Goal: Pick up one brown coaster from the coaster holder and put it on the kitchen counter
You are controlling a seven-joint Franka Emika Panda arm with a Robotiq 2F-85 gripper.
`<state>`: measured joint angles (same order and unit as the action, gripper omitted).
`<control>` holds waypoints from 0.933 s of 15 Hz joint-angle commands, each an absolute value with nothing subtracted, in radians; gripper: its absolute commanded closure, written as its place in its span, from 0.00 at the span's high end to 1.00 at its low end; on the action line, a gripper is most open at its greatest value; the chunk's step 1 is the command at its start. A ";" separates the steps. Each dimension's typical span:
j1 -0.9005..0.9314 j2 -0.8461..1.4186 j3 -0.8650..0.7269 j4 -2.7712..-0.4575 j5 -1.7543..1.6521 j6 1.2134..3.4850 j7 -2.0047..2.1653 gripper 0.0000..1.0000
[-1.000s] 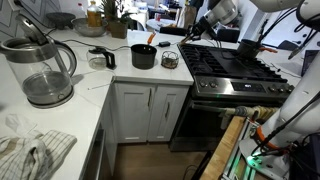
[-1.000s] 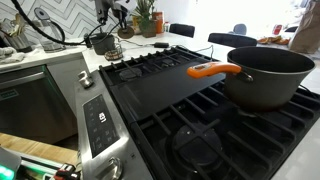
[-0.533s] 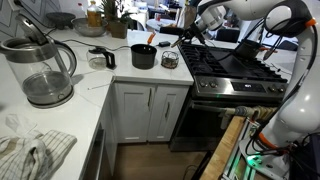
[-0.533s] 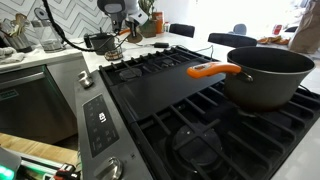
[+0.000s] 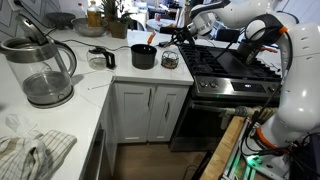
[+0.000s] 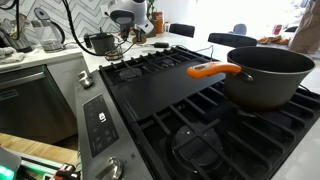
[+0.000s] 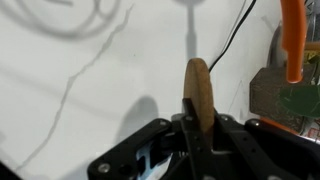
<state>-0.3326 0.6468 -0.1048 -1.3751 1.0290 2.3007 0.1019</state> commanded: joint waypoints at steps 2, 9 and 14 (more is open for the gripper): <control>-0.367 0.763 -0.069 -1.242 1.054 2.237 0.098 0.03; -0.363 0.836 -0.077 -1.178 1.009 2.192 0.116 0.33; -0.361 0.837 -0.087 -1.159 0.972 2.160 0.118 0.66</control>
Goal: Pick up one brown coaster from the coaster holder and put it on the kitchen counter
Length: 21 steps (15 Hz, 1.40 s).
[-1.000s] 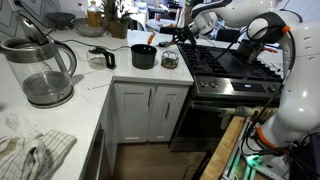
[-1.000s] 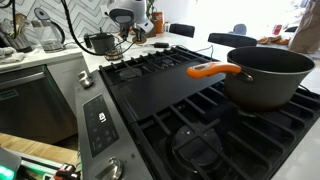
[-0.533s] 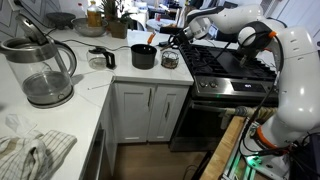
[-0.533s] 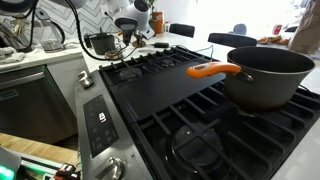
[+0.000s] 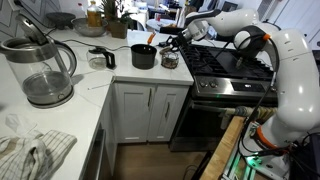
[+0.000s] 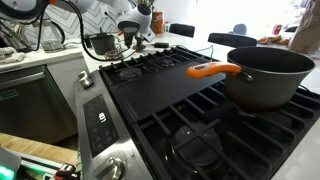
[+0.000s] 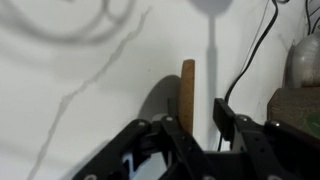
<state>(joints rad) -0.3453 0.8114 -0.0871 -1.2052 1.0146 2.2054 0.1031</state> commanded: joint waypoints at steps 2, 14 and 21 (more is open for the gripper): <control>-0.360 0.831 -0.094 -1.159 0.945 2.157 0.116 0.82; -0.305 0.684 -0.179 -1.263 0.677 2.128 0.103 1.00; -0.155 0.388 -0.287 -1.474 0.350 1.965 0.230 1.00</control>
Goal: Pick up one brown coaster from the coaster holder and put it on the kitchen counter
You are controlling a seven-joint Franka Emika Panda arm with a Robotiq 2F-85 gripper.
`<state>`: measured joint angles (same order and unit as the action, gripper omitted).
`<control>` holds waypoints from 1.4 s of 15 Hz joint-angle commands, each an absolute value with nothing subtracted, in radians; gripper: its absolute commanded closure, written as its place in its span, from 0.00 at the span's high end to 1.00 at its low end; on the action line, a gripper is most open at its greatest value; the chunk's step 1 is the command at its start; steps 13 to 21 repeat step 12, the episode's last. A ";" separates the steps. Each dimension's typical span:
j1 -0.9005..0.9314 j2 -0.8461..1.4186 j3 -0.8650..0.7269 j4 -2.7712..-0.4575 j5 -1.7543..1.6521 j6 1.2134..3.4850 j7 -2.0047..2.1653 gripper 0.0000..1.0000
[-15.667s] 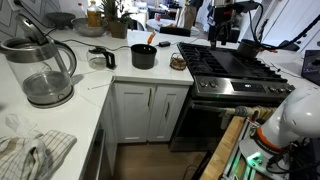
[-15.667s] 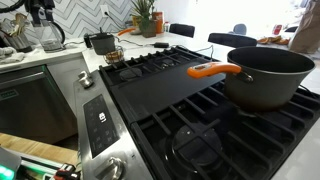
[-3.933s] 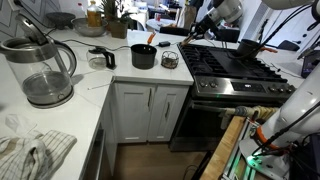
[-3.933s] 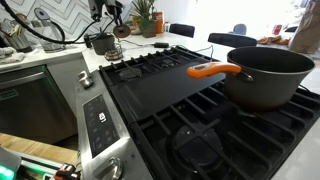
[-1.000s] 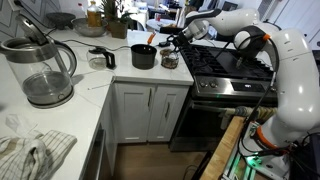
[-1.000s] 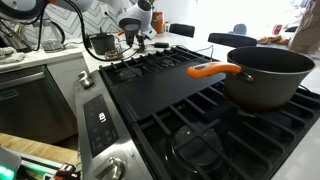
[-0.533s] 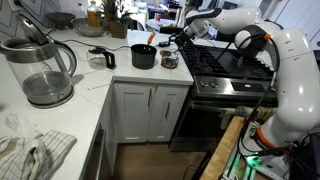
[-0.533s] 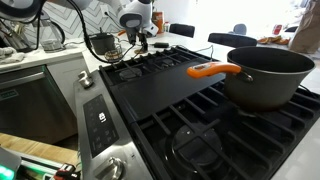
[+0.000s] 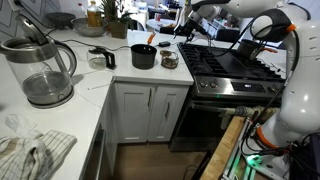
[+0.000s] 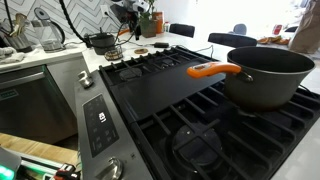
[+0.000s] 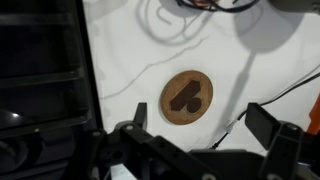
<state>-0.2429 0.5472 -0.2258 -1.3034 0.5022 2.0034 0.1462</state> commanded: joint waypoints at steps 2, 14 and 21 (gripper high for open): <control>-0.098 0.312 -0.310 -1.534 0.221 1.941 0.302 1.00; -0.091 0.252 -0.222 -1.554 -0.036 1.876 0.415 1.00; -0.091 0.252 -0.222 -1.554 -0.036 1.876 0.415 1.00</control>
